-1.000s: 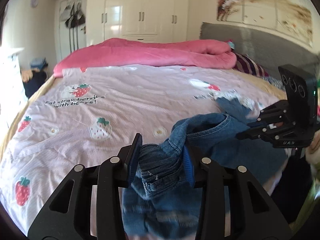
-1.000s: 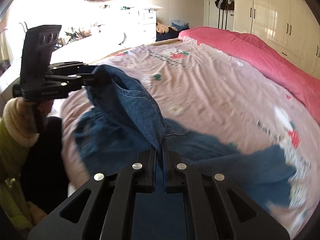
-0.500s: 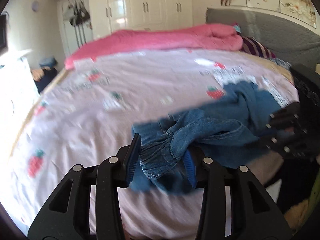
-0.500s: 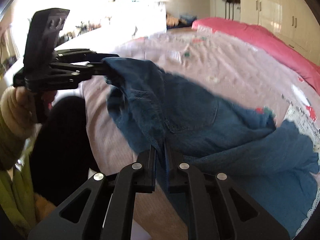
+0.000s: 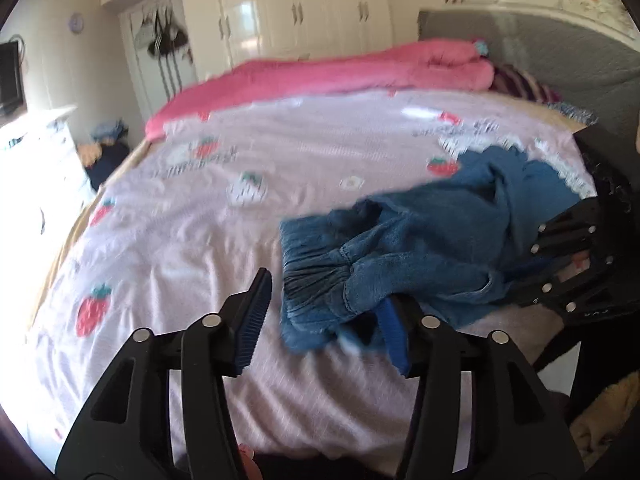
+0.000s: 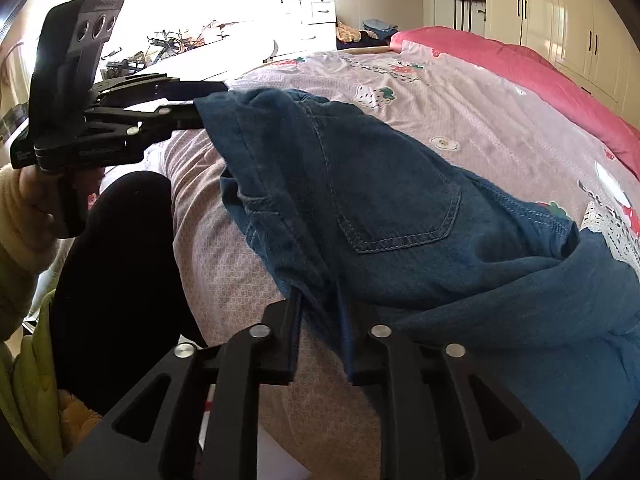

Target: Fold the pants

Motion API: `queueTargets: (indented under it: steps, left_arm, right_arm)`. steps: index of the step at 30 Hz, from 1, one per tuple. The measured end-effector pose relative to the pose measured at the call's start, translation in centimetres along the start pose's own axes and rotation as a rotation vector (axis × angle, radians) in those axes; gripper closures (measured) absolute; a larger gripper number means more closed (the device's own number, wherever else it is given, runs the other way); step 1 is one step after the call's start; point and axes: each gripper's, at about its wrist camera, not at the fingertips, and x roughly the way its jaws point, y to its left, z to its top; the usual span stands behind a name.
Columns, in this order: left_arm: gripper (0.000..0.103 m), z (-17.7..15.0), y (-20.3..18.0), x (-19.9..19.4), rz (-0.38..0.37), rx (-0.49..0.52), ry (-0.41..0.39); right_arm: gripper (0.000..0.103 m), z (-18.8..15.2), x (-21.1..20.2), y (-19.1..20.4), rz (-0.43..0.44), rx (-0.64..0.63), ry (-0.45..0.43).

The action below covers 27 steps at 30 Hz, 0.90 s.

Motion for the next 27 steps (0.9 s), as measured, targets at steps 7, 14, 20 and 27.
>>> queueTargets:
  steps: [7,14,20,27]
  left_arm:
    - [0.045,-1.3,1.5,-1.1,0.006,-0.146,0.080]
    - [0.044,-1.0,1.4,-2.9,0.053,-0.142,0.120]
    - [0.044,0.4,2.3,-3.8,0.036,-0.215,0.097]
    - [0.044,4.5,-2.0,-1.6,-0.122,-0.176,0.062]
  right_arm:
    - [0.066,-0.3,0.0,0.6,0.025,0.018,-0.002]
    - [0.051,-0.4,0.2,1.0,0.046,0.023,0.012]
    - [0.049,0.0,-0.8,1.2,0.068,0.034,0.000]
    - [0.049,0.5,-5.5,-1.4,-0.023,0.140,-0.106]
